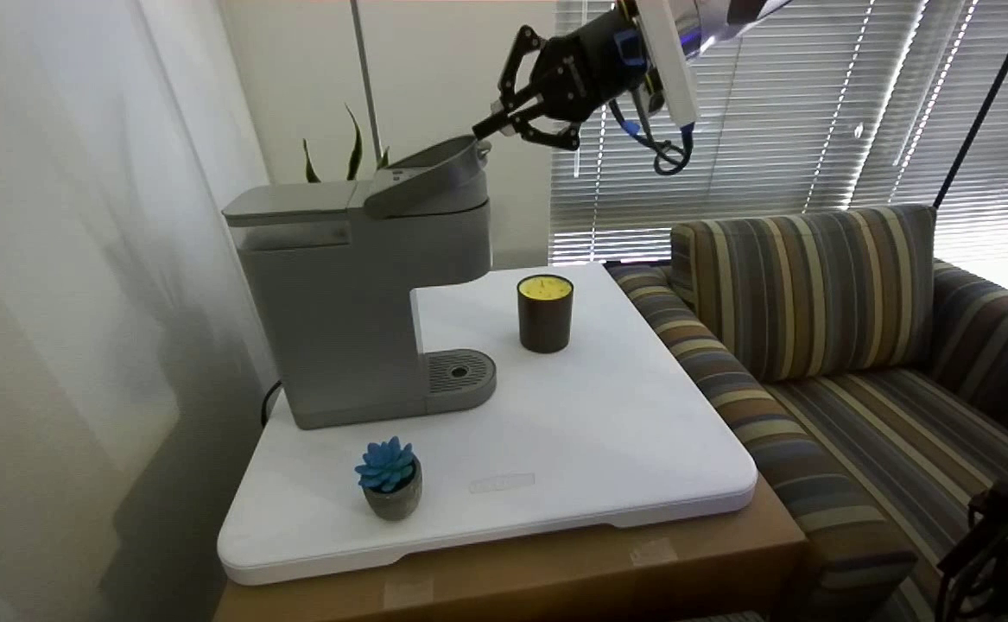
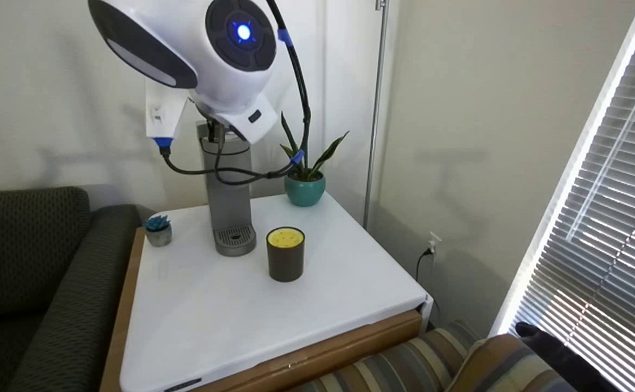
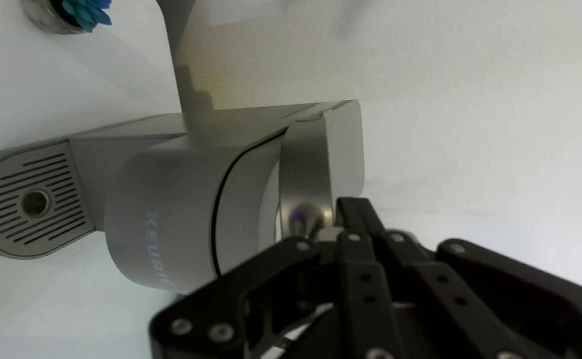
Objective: Open the coffee maker then close it
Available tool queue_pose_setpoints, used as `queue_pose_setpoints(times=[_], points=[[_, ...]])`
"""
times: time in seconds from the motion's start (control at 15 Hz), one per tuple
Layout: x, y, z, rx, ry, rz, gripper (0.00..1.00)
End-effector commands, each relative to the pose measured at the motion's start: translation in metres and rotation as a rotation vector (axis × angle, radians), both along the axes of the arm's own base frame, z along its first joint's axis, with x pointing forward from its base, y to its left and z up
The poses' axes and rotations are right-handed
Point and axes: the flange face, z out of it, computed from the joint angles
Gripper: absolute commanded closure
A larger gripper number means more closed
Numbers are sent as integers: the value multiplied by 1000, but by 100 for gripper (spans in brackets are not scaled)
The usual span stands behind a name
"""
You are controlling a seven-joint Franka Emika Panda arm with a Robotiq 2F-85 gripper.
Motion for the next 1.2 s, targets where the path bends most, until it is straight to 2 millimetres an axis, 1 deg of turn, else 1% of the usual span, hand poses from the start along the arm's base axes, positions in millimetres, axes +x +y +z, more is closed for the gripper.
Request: queue_pose_setpoints(times=[0.0, 0.47, 0.67, 0.8, 0.93, 1.13], points=[[-24, -10, -14, 58, -52, -36, 100], [-55, -27, -51, 103, -47, -74, 100], [-62, -32, -56, 87, -47, -69, 100], [-63, -37, -50, 62, -44, -62, 100], [-59, -38, -36, 77, -83, -27, 100], [-48, -30, -10, 112, -146, 79, 100]])
